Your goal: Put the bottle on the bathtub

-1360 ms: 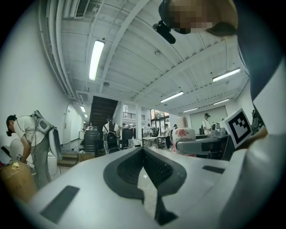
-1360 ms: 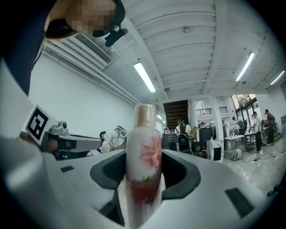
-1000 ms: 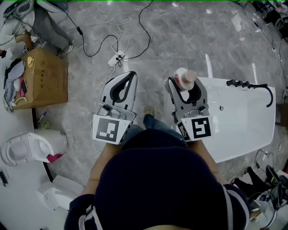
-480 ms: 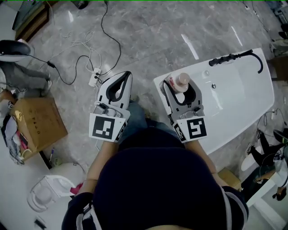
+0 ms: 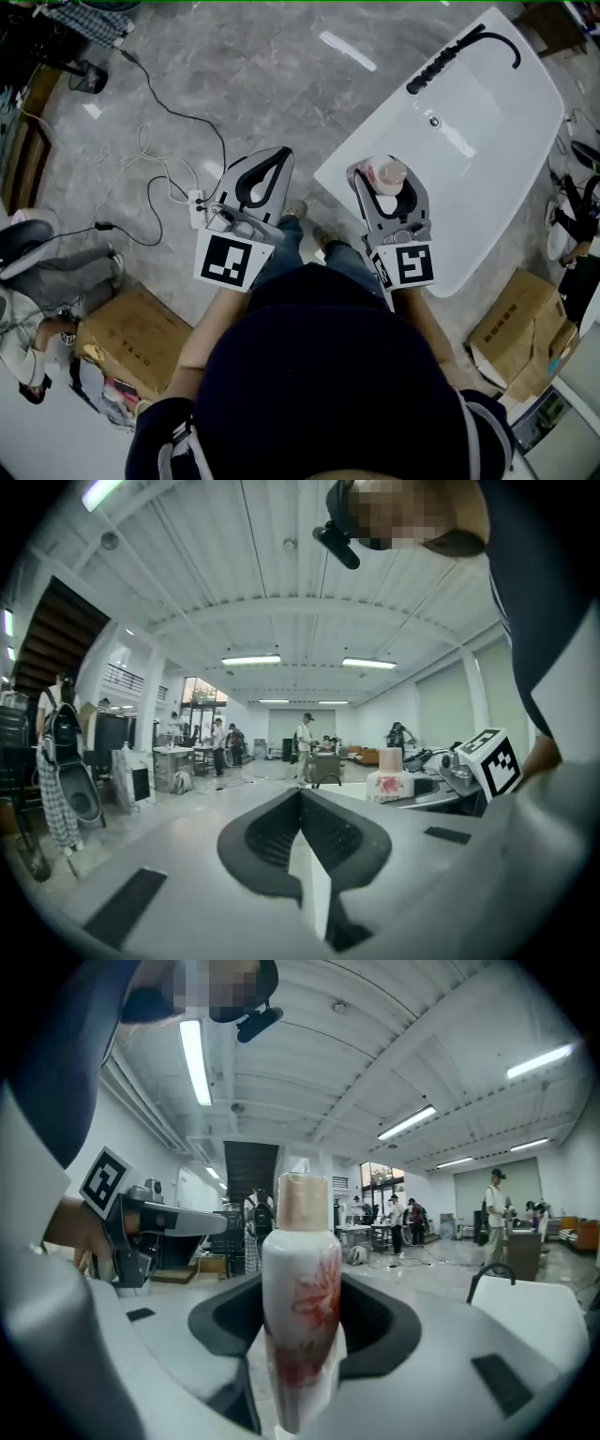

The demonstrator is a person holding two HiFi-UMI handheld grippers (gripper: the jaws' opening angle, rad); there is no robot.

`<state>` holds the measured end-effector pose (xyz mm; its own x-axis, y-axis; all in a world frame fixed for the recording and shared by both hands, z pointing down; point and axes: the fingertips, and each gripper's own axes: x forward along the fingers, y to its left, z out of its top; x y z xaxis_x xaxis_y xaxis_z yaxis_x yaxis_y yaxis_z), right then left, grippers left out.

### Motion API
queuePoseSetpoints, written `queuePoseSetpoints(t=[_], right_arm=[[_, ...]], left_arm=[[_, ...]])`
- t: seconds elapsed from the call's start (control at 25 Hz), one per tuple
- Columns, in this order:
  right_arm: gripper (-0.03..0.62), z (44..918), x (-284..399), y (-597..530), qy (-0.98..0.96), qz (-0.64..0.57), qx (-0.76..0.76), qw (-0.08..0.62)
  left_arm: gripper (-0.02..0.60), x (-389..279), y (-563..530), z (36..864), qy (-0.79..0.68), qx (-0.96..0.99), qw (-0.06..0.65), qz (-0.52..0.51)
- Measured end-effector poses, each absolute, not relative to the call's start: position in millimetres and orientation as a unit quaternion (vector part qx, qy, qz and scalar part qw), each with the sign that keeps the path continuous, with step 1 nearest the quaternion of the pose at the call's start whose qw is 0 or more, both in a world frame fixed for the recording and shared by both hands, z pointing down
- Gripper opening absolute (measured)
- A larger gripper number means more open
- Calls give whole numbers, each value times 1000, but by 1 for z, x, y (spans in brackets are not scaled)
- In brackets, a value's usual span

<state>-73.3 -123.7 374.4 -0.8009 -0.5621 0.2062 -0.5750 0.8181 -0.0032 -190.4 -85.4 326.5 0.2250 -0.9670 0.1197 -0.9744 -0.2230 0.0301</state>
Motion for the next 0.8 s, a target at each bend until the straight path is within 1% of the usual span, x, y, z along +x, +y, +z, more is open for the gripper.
queuePoseSetpoints(t=[0.2, 0.48, 0.8], right_arm=[[236, 396, -70, -131, -920, 38, 373, 116], [236, 432, -62, -123, -884, 59, 434, 162], [236, 496, -62, -112, -868, 112, 430, 223]], left_arm=[[25, -186, -111, 346, -543, 836, 61, 46], [25, -168, -125, 370, -453, 885, 91, 48], [25, -160, -127, 412, -424, 896, 106, 74]])
